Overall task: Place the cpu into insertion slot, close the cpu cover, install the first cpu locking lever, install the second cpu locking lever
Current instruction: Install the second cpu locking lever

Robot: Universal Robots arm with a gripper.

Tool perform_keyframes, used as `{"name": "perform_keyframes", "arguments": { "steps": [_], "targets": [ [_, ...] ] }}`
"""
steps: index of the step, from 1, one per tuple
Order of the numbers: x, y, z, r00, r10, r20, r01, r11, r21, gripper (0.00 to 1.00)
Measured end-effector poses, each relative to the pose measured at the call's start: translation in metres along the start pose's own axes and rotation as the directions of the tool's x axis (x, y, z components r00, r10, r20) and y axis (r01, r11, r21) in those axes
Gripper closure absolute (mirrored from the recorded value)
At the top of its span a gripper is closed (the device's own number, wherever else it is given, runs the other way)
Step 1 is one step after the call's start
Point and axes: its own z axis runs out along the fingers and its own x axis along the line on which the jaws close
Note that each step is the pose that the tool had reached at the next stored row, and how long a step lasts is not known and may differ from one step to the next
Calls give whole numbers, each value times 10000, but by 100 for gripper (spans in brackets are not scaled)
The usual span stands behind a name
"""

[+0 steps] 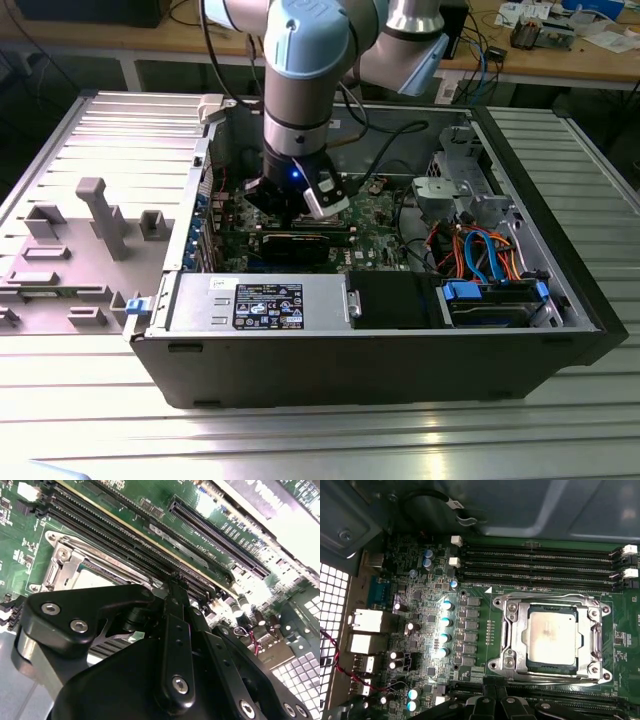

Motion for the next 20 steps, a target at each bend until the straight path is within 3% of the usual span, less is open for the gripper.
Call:
{"name": "perform_keyframes", "arguments": {
  "steps": [3,20],
  "targets": [
    [-1,-1,7,10000,-5,6,5,10000,-64,89],
    [1,16,20,10000,-9,10,9,9999,-131,89]
  ]
}}
